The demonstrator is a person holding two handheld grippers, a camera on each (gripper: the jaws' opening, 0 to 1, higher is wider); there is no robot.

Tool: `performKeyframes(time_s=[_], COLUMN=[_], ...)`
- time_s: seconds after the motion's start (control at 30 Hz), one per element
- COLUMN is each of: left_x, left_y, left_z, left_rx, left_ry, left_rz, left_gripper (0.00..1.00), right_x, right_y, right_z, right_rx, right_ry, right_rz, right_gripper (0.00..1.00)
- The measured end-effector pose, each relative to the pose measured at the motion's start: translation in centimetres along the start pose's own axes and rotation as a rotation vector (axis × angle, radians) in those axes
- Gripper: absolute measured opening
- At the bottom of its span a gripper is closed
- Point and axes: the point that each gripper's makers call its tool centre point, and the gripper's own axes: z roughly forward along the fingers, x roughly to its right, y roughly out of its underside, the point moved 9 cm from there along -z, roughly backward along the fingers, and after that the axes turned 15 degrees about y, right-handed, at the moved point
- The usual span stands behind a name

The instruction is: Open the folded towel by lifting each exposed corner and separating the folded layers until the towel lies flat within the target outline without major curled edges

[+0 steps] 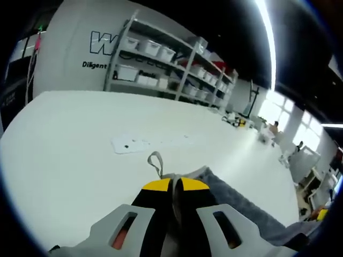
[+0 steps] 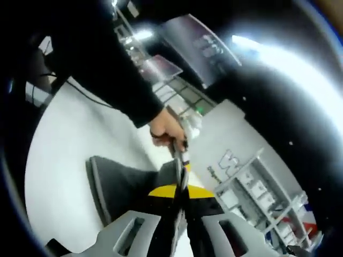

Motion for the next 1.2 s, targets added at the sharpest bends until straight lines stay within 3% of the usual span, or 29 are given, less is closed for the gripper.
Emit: performKeyframes(time_s=[0.4, 0.63, 0.73, 0.8, 0.87, 0.9, 1.0, 1.1, 1.2], left_x=[0.1, 0.1, -0.1, -0.4, -0.5, -0.8, -1.6, -1.2, -1.1], left_y=[-0.4, 0.1, 0.4, 0.5, 0.7, 0.8, 1.3, 2.5, 3.2], left_z=[-0.1, 0.0, -0.3, -0.7, -1.2, -1.5, -2.1, -2.2, -2.0], left_rx=[0.025, 0.007, -0.013, -0.016, 0.015, 0.013, 0.001, -0.051, -0.086], left_ry=[0.011, 0.018, 0.011, 0.018, 0.060, 0.057, 0.049, 0.100, 0.111], left_rz=[0.019, 0.013, 0.011, 0.003, -0.056, -0.075, -0.102, -0.187, -0.194], left_gripper=[0.05, 0.04, 0.08, 0.17, 0.29, 0.30, 0.27, 0.24, 0.18], right_x=[0.4, 0.7, 0.8, 0.9, 0.9, 0.9, 0.8, 0.6, 0.7], right_y=[0.2, 0.3, 0.4, 0.4, 0.4, 0.4, 0.4, 0.3, 0.3], right_z=[0.2, 0.2, 0.3, 0.3, 0.3, 0.3, 0.3, 0.3, 0.3], right_rx=[-0.026, -0.038, -0.048, -0.050, -0.052, -0.052, -0.051, -0.050, -0.051], right_ry=[0.018, 0.027, 0.029, 0.033, 0.035, 0.034, 0.033, 0.029, 0.032], right_rz=[0.051, 0.076, 0.097, 0.101, 0.102, 0.103, 0.104, 0.103, 0.105], right_gripper=[0.00, 0.00, 0.00, 0.00, 0.00, 0.00, 0.00, 0.00, 0.00])
